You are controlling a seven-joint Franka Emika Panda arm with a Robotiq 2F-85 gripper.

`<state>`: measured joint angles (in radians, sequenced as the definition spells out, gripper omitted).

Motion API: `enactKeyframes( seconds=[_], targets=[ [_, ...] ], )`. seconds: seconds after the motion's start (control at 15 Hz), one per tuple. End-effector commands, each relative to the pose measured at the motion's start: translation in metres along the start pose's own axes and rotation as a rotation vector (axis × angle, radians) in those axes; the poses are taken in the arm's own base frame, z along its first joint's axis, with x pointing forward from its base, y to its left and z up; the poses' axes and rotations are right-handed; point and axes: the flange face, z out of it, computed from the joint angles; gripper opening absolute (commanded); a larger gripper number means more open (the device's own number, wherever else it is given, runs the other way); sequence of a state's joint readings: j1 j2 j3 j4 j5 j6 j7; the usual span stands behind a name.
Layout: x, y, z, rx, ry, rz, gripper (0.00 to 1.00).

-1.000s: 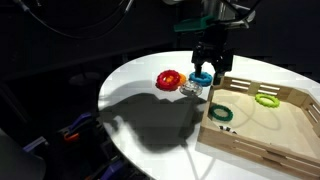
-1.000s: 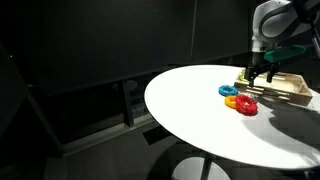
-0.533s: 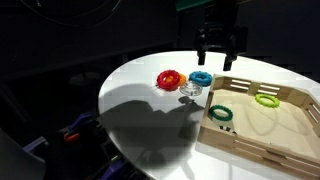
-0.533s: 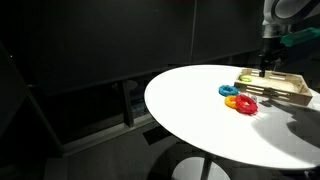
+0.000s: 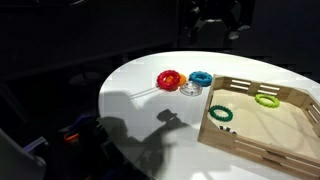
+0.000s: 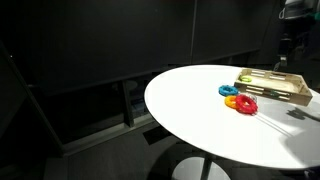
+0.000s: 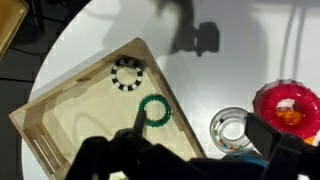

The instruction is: Remove the clear ring from the wooden tray and place it on the rings pile on the table

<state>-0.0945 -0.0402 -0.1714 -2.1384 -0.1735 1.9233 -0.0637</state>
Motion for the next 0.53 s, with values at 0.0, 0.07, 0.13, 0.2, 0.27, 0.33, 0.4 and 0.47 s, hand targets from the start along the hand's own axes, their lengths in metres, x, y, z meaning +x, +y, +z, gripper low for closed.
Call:
enactKeyframes(
  seconds=[0.0,0.07,0.13,0.2,0.27,0.33,0.4,0.47],
  targets=[
    [-0.04,0.002,-0.02,0.06,0.037,-0.054,1.0],
    [-0.049,0.002,-0.026,0.068,0.052,-0.059,1.0],
    [-0.058,0.001,-0.031,0.076,0.064,-0.063,1.0],
    [-0.067,0.0,-0.036,0.081,0.078,-0.063,1.0],
    [-0.076,-0.001,-0.042,0.086,0.092,-0.052,1.0],
    [-0.085,-0.003,-0.047,0.093,0.101,-0.038,1.0],
    [-0.093,-0.005,-0.052,0.1,0.111,-0.031,1.0],
    [-0.101,-0.008,-0.057,0.103,0.121,-0.024,1.0]
  ],
)
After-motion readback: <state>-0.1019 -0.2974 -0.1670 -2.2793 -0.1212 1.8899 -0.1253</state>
